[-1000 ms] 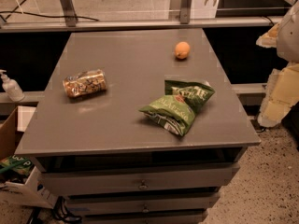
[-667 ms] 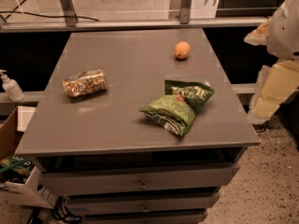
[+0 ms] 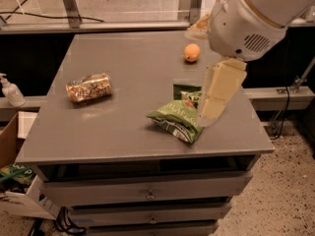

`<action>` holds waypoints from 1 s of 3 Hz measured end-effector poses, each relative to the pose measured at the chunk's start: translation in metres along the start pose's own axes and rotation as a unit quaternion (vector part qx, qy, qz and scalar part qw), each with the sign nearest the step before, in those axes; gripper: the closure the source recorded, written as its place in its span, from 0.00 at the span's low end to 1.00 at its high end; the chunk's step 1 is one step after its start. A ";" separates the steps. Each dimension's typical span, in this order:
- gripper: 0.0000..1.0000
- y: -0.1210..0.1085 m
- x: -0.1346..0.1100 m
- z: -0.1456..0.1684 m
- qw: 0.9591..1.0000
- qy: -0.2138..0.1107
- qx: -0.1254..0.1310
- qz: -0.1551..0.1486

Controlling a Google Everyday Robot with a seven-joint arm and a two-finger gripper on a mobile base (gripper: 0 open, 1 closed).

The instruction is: Place orange can upright

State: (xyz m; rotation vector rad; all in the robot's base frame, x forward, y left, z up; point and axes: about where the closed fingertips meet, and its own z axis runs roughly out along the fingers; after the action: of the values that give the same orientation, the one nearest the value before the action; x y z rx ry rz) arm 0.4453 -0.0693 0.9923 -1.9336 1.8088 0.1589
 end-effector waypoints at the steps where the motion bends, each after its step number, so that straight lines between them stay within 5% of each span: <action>1: 0.00 0.007 -0.061 0.031 0.997 -0.047 -0.020 -0.060; 3: 0.00 -0.004 -0.065 0.045 0.996 -0.035 0.002 -0.086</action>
Offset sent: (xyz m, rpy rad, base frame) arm -0.0043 0.0544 -0.0048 0.0458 -0.0085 0.1181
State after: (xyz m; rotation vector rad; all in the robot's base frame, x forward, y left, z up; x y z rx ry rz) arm 0.4524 0.0089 0.9801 -2.0433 1.5879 0.1632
